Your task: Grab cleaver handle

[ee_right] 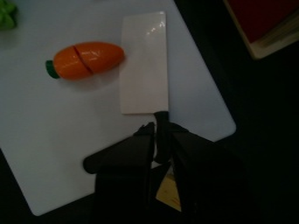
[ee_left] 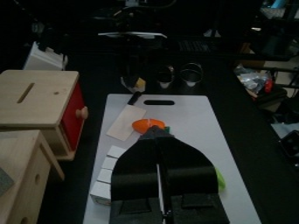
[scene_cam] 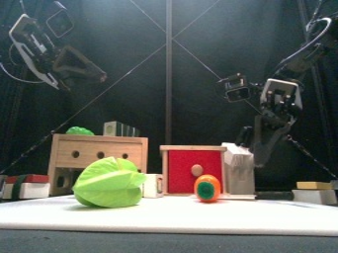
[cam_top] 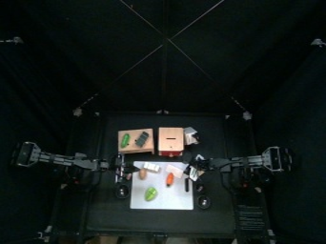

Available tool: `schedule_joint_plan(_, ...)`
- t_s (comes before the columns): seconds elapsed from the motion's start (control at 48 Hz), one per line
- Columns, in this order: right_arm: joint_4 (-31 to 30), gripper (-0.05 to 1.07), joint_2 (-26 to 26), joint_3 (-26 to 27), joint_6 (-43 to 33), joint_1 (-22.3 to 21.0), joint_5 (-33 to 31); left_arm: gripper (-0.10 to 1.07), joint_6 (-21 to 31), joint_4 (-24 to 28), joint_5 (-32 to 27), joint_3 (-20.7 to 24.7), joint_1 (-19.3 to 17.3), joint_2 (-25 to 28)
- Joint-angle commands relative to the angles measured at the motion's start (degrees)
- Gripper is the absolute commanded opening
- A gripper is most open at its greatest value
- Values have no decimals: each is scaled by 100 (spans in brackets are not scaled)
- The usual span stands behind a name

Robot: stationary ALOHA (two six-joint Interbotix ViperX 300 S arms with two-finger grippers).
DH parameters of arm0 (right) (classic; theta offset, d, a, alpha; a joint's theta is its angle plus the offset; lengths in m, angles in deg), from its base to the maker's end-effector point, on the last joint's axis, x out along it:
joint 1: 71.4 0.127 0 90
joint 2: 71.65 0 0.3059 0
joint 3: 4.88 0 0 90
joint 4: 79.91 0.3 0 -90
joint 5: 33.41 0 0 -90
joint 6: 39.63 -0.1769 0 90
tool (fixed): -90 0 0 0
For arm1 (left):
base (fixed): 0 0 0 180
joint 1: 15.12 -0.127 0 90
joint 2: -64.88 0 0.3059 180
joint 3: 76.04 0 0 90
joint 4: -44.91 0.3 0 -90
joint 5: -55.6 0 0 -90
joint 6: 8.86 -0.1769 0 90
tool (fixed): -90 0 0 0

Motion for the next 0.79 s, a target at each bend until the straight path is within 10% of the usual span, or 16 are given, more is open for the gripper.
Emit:
schedule_joint_plan(0.0,0,65,-35,141,0,35,-44,8,0,-35,53,158,18,18)
schedule_joint_plan(0.438,-70,73,-633,334,9,185,-211,50,0,-132,53,141,53,18)
schedule_joint_plan(0.771,-70,73,-1011,448,0,193,-527,56,-9,-123,53,132,53,18)
